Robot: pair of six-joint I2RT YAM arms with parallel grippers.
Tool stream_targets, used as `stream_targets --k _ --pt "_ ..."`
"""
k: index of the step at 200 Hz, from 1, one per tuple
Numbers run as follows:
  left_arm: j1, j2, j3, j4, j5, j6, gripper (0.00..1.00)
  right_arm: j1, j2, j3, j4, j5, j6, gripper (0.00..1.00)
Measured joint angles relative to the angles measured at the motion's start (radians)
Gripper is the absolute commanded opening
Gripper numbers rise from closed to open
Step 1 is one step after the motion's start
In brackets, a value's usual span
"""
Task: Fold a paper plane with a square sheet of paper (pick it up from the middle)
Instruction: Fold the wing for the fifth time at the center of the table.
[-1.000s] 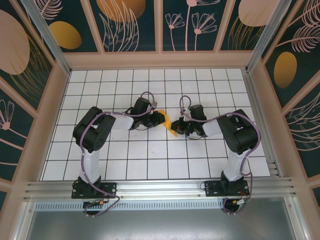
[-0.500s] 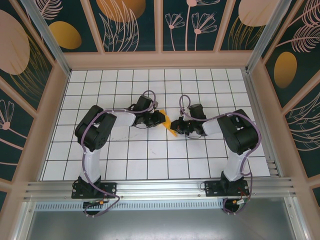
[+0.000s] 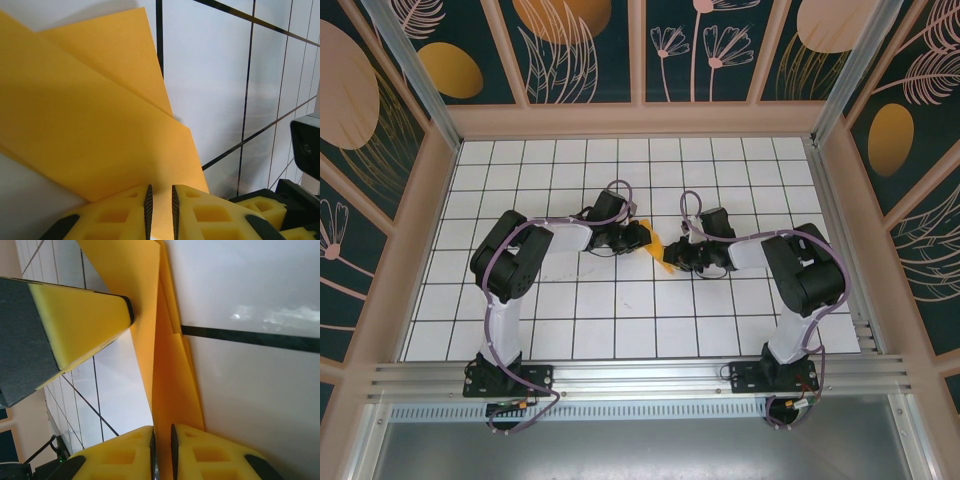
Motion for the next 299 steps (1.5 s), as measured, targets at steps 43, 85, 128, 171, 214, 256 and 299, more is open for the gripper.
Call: stream_targets --k 43,85,128,171,214,256,299 --pt "0.000 0.000 0.000 0.000 0.000 0.000 0.22 -0.004 0.001 -0.006 -0.006 0.000 -0.015 0.05" --pt "0.000 0.001 0.002 -0.003 0.000 0.000 0.22 -0.011 0.009 -0.016 0.002 -0.005 -0.026 0.09" --pt "0.000 0.003 0.010 -0.015 0.000 0.001 0.22 -0.012 -0.009 -0.012 -0.025 -0.001 -0.058 0.17" --pt "0.000 0.007 0.020 -0.030 0.000 0.005 0.22 -0.012 -0.036 -0.011 -0.082 0.016 -0.138 0.20" --pt "0.000 0.012 0.034 -0.053 0.001 0.013 0.22 -0.012 -0.040 0.000 -0.121 0.027 -0.206 0.14" --pt "0.000 0.015 0.044 -0.069 0.002 0.020 0.22 -0.012 -0.038 0.006 -0.140 0.050 -0.240 0.02" --pt "0.000 0.015 0.047 -0.074 0.001 0.024 0.22 -0.018 -0.027 0.007 -0.135 0.033 -0.239 0.03"
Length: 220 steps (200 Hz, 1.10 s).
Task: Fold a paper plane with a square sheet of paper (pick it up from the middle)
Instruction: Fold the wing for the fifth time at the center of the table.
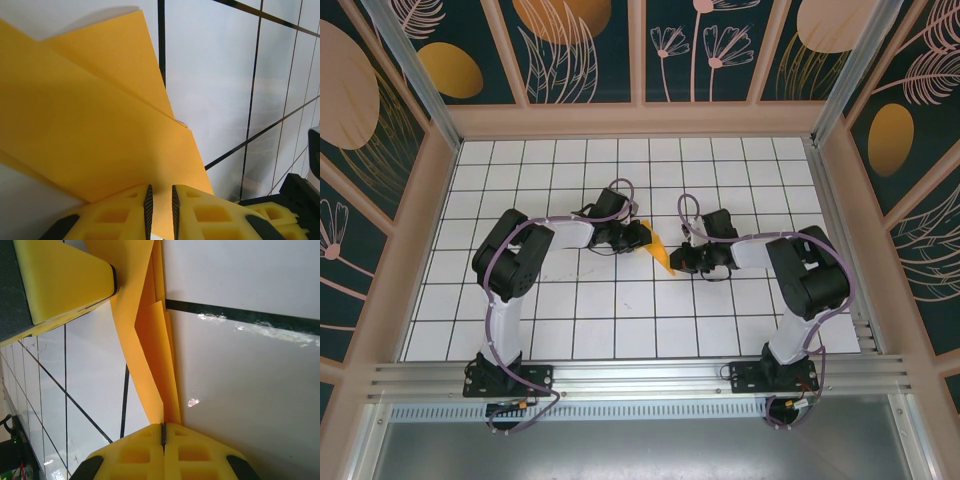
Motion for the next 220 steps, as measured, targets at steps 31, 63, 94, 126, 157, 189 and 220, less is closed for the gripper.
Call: stream_targets --k 31,63,94,126,157,189,220 --pt "0.000 0.000 0.000 0.000 0.000 0.000 0.22 -0.001 -0.001 0.000 -0.001 -0.004 -0.001 0.11" --pt "0.000 0.001 0.000 0.000 0.001 0.000 0.22 -0.002 -0.017 0.000 -0.016 -0.001 -0.027 0.19" --pt "0.000 0.002 0.001 0.000 0.002 0.001 0.22 -0.002 -0.023 -0.001 -0.020 -0.004 -0.048 0.21" --pt "0.000 0.003 0.002 -0.001 0.003 0.002 0.22 -0.002 -0.036 -0.008 -0.033 -0.003 -0.067 0.25" --pt "0.000 0.003 0.004 -0.004 0.003 0.002 0.22 0.001 -0.044 -0.009 -0.048 0.004 -0.086 0.24" --pt "0.000 0.004 0.006 -0.008 0.003 0.002 0.22 0.009 -0.045 -0.010 -0.060 0.026 -0.105 0.15" --pt "0.000 0.004 0.007 -0.009 0.003 0.002 0.22 0.016 -0.045 -0.010 -0.063 0.037 -0.109 0.06"
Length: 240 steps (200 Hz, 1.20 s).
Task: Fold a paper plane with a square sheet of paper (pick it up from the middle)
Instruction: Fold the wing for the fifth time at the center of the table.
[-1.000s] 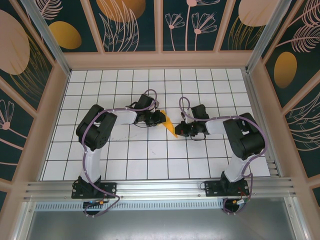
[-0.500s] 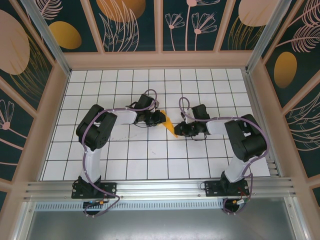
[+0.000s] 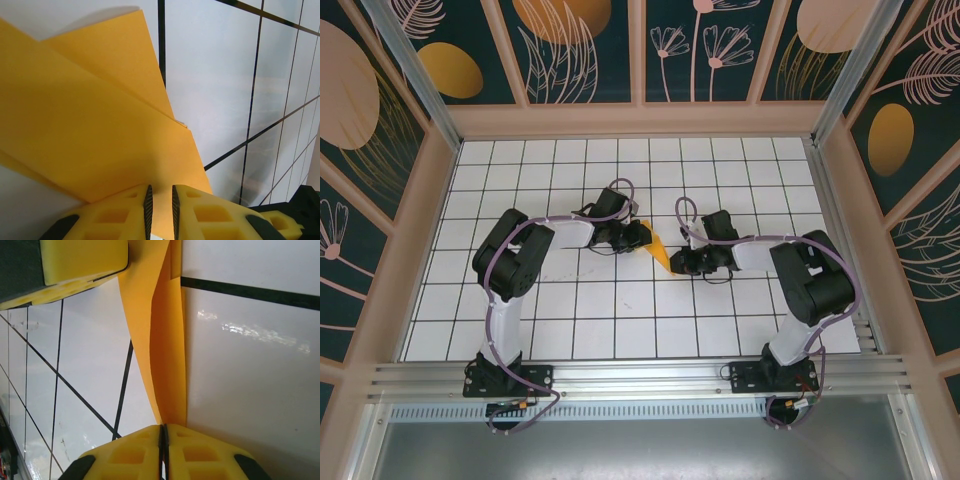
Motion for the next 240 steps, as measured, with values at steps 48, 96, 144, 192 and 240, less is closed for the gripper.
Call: stream_targets --k 48,96,144,192,240 --pt "0.000 0.000 0.000 0.000 0.000 0.000 0.22 -0.002 0.000 -0.009 0.009 0.007 0.007 0.01" --pt "0.000 0.000 0.000 -0.001 0.000 0.000 0.22 -0.010 0.000 -0.016 0.023 0.006 0.023 0.08" --pt "0.000 0.002 0.004 -0.006 0.000 0.001 0.22 -0.014 -0.038 -0.017 -0.009 0.008 0.031 0.12" --pt "0.000 0.002 0.005 -0.008 0.000 0.001 0.22 -0.014 -0.044 -0.031 -0.033 0.009 0.032 0.06" --pt "0.000 0.002 0.006 -0.010 0.000 0.001 0.22 -0.010 -0.040 -0.028 -0.051 0.013 0.035 0.15"
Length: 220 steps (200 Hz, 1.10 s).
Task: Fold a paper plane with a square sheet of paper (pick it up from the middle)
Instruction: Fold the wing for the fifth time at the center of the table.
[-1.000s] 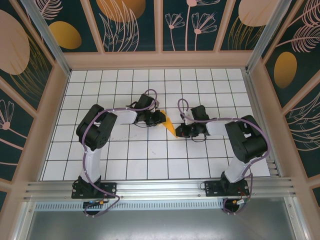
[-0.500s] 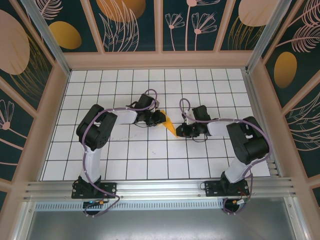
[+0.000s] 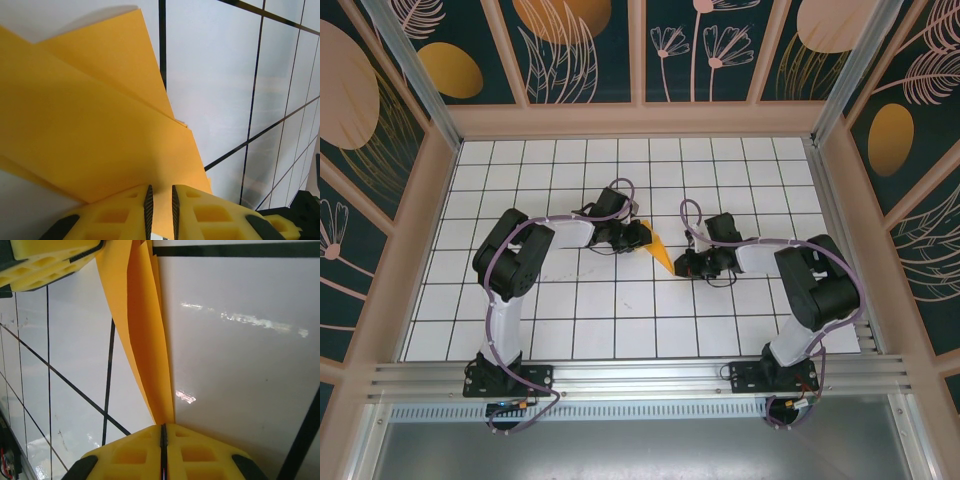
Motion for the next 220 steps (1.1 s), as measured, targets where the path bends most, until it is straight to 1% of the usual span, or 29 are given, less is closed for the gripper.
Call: stream_targets --k 26,46,62,84,103,123,148,220 --pt "0.000 0.000 0.000 0.000 0.000 0.000 0.22 0.003 -0.046 0.006 -0.020 0.041 0.018 0.24" --pt "0.000 0.000 0.000 0.000 0.000 0.000 0.22 0.010 -0.098 0.031 -0.024 0.093 0.026 0.25" --pt "0.000 0.000 0.000 0.000 0.000 0.000 0.22 0.031 -0.109 0.062 -0.021 0.129 0.027 0.26" --pt "0.000 0.000 0.000 0.000 0.000 0.000 0.22 0.079 -0.086 0.113 -0.018 0.155 0.034 0.24" --pt "0.000 0.000 0.000 0.000 0.000 0.000 0.22 0.118 -0.009 0.183 -0.018 0.162 0.045 0.19" --pt "0.000 0.000 0.000 0.000 0.000 0.000 0.22 0.130 0.072 0.237 -0.016 0.162 0.053 0.16" --pt "0.000 0.000 0.000 0.000 0.000 0.000 0.22 0.130 0.146 0.260 -0.018 0.162 0.057 0.14" --pt "0.000 0.000 0.000 0.000 -0.002 0.000 0.22 0.123 0.166 0.253 -0.023 0.163 0.056 0.13"
